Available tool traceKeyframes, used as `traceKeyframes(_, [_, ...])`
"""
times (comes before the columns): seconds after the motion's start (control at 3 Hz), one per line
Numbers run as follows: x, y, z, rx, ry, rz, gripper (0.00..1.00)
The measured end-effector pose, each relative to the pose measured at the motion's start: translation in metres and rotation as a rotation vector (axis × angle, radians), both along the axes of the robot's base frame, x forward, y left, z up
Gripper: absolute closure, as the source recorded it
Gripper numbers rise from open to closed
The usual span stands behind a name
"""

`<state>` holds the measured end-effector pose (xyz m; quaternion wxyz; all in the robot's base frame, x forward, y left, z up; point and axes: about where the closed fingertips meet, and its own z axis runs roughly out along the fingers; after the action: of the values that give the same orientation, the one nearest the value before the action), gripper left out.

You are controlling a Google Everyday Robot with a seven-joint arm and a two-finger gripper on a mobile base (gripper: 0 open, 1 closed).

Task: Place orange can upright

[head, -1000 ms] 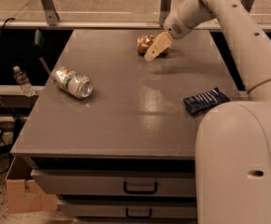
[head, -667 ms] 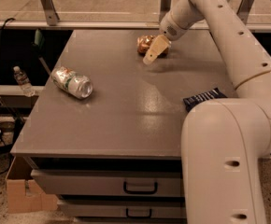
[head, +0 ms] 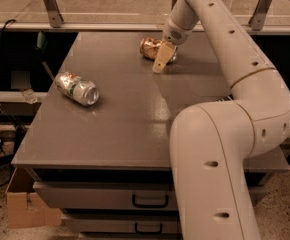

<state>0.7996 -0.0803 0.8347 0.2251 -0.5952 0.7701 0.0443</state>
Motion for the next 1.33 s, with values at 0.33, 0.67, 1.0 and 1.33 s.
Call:
traceKeyframes(0.33, [-0.002, 0.002, 0.002, -0.056, 0.000, 0.041, 0.53])
traceKeyframes(0.67, [-0.002, 0.002, 0.006, -0.056, 0.000, 0.041, 0.75])
traceKeyframes(1.0, [-0.010, -0.004, 0.023, -0.083, -0.010, 0.055, 0.98])
traceKeyframes(1.33, [-0.025, -0.023, 0.057, 0.003, -0.036, 0.008, 1.00])
